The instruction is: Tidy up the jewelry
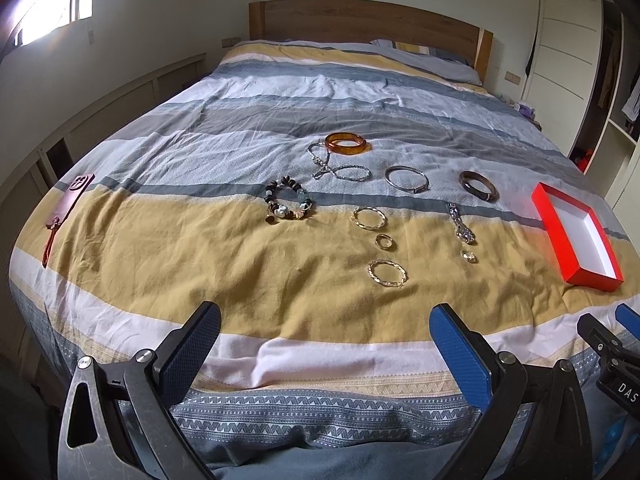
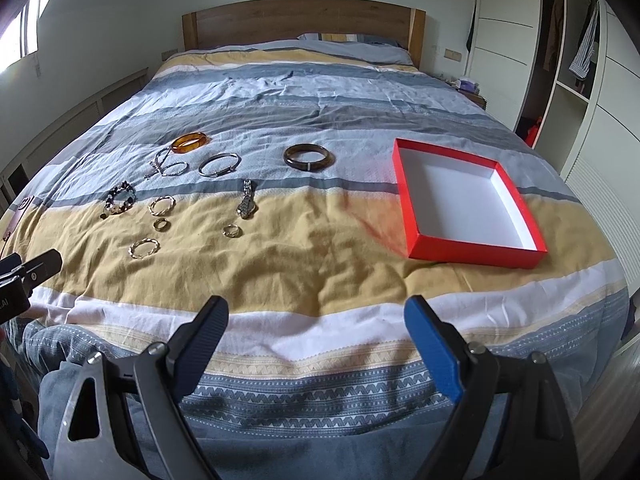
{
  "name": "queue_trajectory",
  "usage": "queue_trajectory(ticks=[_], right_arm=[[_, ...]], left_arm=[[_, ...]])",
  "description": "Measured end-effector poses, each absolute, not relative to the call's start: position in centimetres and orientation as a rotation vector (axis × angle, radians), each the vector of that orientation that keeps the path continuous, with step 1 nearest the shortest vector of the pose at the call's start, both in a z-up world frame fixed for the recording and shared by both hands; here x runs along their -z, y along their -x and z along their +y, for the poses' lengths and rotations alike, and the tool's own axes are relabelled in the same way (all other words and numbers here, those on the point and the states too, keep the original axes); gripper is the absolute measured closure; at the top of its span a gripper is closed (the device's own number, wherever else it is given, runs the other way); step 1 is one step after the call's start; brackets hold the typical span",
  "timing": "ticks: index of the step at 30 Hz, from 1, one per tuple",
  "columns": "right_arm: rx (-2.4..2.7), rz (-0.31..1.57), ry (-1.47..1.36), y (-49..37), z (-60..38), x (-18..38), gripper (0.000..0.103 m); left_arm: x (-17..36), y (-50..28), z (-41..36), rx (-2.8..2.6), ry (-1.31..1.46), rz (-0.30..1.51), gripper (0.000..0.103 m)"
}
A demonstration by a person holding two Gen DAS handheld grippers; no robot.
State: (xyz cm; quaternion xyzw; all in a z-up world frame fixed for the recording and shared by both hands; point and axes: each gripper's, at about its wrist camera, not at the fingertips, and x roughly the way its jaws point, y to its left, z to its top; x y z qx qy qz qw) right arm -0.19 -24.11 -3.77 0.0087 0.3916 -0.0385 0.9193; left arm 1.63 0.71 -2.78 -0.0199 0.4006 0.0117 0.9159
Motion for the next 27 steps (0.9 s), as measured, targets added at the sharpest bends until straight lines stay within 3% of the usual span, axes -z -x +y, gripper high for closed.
queue_trajectory(ticks=[27], right_arm=[[0.068, 0.823, -0.04, -0.6, -24.8, 5.3, 0.014]], left_arm=[[2.9, -2.1, 1.3, -0.007, 0.089, 0.85, 0.001]])
